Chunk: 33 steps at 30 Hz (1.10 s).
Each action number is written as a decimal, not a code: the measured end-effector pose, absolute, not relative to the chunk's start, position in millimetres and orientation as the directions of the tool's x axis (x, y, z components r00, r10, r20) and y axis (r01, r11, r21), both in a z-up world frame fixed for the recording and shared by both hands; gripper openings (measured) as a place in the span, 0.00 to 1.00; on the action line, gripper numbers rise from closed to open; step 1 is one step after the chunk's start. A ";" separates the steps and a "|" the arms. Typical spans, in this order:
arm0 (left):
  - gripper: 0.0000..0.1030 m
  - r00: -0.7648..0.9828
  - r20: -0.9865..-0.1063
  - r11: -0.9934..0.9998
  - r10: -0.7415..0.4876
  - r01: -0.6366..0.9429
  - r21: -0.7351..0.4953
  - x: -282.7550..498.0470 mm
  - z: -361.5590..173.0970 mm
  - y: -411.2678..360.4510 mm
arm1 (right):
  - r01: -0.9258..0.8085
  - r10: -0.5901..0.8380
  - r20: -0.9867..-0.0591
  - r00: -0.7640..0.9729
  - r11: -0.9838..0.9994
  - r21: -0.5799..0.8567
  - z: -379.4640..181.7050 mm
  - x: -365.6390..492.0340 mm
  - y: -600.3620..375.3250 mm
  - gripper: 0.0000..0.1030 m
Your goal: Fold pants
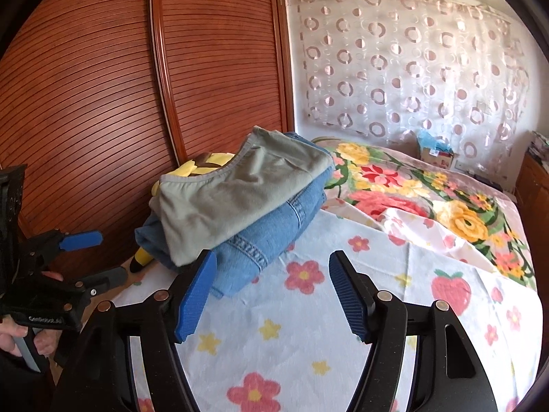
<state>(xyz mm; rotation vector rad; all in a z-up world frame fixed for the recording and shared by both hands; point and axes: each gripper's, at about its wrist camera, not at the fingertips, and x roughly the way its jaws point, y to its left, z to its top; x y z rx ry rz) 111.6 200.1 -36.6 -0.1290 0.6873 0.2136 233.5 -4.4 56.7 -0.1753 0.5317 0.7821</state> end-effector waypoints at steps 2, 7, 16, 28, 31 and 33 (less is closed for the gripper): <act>0.87 0.760 -0.634 0.973 0.141 -0.225 -0.053 109.1 -34.9 194.9 | -0.697 0.616 -0.512 0.599 0.715 0.046 57.2 225.2 -12.8 0.68; 0.87 0.776 -0.620 0.980 0.120 -0.193 -0.051 104.6 -27.0 175.3 | -0.661 0.596 -0.482 0.642 0.749 0.045 60.0 200.4 -34.6 0.78; 0.87 0.802 -0.595 0.992 0.053 -0.109 -0.058 95.0 -17.5 124.0 | -0.551 0.494 -0.478 0.726 0.834 0.024 54.4 146.9 -87.0 0.80; 0.87 0.797 -0.603 0.999 -0.038 0.013 -0.045 94.3 -11.9 42.0 | -0.408 0.368 -0.463 0.807 0.913 0.014 66.6 89.0 -151.6 0.80; 0.87 0.801 -0.597 0.999 -0.048 0.023 -0.049 93.1 -6.0 29.9 | -0.392 0.360 -0.454 0.815 0.920 0.027 69.2 76.9 -159.5 0.80; 0.87 0.803 -0.593 0.998 -0.056 0.033 -0.051 92.0 -2.1 23.1 | -0.373 0.346 -0.436 0.831 0.927 0.026 70.7 69.6 -167.2 0.80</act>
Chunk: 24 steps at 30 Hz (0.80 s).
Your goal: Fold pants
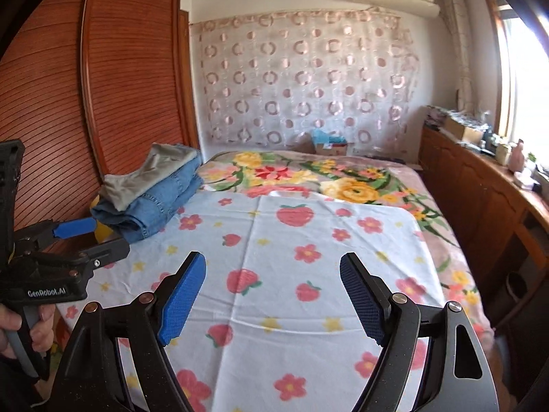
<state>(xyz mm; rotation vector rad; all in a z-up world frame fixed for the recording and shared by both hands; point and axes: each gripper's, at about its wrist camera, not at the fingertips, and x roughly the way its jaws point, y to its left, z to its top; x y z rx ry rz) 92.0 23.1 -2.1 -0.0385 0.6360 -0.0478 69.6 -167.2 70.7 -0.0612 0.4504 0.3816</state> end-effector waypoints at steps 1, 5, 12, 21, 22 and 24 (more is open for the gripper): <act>0.87 0.805 -0.591 0.998 -0.059 0.037 -0.049 91.2 -0.5 20.0 | -0.369 0.346 -0.430 0.834 0.929 0.032 72.0 66.1 -170.3 0.80; 0.87 0.816 -0.576 0.999 -0.051 0.039 -0.033 88.7 7.7 9.3 | -0.345 0.328 -0.422 0.845 0.938 0.038 71.0 63.3 -166.2 0.80; 0.87 0.839 -0.542 0.999 -0.043 0.039 -0.019 76.3 24.5 3.9 | -0.331 0.324 -0.406 0.855 0.942 0.055 70.7 55.8 -162.1 0.80; 0.87 0.872 -0.487 0.999 -0.040 0.031 -0.027 57.3 45.5 6.6 | -0.334 0.334 -0.366 0.869 0.940 0.066 71.5 45.8 -165.5 0.80; 0.87 0.874 -0.484 0.999 -0.036 0.028 -0.024 56.1 46.5 6.7 | -0.333 0.334 -0.363 0.870 0.941 0.066 70.4 45.0 -165.6 0.80; 0.87 0.879 -0.476 1.000 -0.027 0.022 -0.016 53.5 48.2 7.5 | -0.333 0.332 -0.357 0.873 0.941 0.062 69.7 45.8 -166.2 0.80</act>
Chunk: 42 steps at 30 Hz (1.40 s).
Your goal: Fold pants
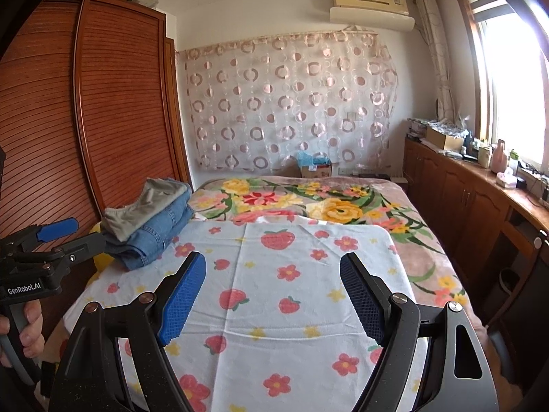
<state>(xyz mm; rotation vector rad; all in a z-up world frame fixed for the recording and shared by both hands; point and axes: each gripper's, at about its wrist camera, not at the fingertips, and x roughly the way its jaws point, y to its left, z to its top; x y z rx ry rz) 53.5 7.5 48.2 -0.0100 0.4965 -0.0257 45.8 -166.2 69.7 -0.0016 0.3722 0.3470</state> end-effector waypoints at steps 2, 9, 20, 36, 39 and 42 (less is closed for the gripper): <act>0.87 0.881 -0.473 1.000 -0.025 0.019 -0.017 51.9 48.9 9.4 | -0.335 0.333 -0.354 0.874 0.940 0.059 69.5 45.4 -165.3 0.80; 0.87 0.886 -0.463 1.000 -0.019 0.012 -0.017 46.7 50.3 15.6 | -0.344 0.340 -0.341 0.876 0.937 0.051 67.5 44.5 -166.0 0.80; 0.87 0.900 -0.435 1.000 0.006 -0.011 -0.008 38.5 59.5 20.8 | -0.321 0.316 -0.303 0.899 0.946 0.036 66.5 39.2 -177.7 0.80; 0.87 0.905 -0.426 1.000 0.006 -0.009 -0.007 37.0 60.9 19.9 | -0.314 0.313 -0.295 0.903 0.948 0.045 61.1 38.2 -178.5 0.80; 0.87 0.905 -0.425 1.000 0.004 -0.008 -0.007 36.9 61.2 19.7 | -0.314 0.313 -0.296 0.903 0.948 0.044 60.9 38.3 -178.5 0.80; 0.87 0.904 -0.427 1.000 0.005 -0.009 -0.007 37.0 60.6 19.6 | -0.314 0.313 -0.296 0.902 0.948 0.046 60.9 38.4 -178.3 0.80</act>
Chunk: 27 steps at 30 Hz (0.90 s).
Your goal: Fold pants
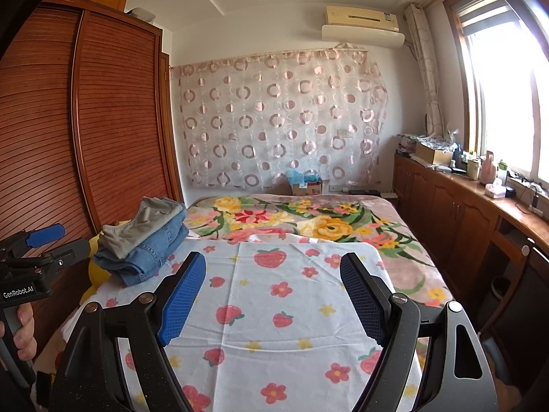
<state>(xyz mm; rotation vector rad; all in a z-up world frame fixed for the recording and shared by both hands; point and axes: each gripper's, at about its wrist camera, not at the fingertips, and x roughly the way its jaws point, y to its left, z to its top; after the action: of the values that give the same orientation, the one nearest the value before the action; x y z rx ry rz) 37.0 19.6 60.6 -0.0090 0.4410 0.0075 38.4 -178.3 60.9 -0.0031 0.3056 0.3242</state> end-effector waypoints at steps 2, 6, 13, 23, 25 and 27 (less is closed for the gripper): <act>0.87 0.905 -0.426 1.000 0.005 -0.009 -0.007 36.9 60.7 19.4 | -0.314 0.313 -0.296 0.902 0.948 0.047 61.2 38.9 -177.7 0.80; 0.87 0.905 -0.426 1.000 0.007 -0.010 -0.006 37.1 60.8 19.2 | -0.315 0.314 -0.294 0.903 0.948 0.046 61.1 37.4 -179.2 0.80; 0.87 0.904 -0.427 1.000 0.006 -0.009 -0.005 37.1 60.2 19.5 | -0.314 0.314 -0.296 0.902 0.948 0.046 61.2 37.9 -178.9 0.80; 0.87 0.904 -0.428 1.000 0.006 -0.009 -0.004 38.0 59.7 19.9 | -0.309 0.309 -0.295 0.904 0.950 0.049 59.5 38.6 -180.9 0.80; 0.87 0.903 -0.429 1.000 0.005 -0.008 -0.005 37.9 59.9 19.8 | -0.308 0.309 -0.295 0.904 0.950 0.048 58.6 38.1 -180.4 0.80; 0.87 0.904 -0.427 1.000 0.006 -0.009 -0.004 38.0 59.8 19.5 | -0.310 0.311 -0.295 0.903 0.949 0.050 58.8 38.2 -180.5 0.80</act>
<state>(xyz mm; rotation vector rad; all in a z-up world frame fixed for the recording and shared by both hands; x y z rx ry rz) 38.0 19.5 59.8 -0.0057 0.4408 0.0079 38.2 -180.5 58.8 0.0018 0.3057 0.3208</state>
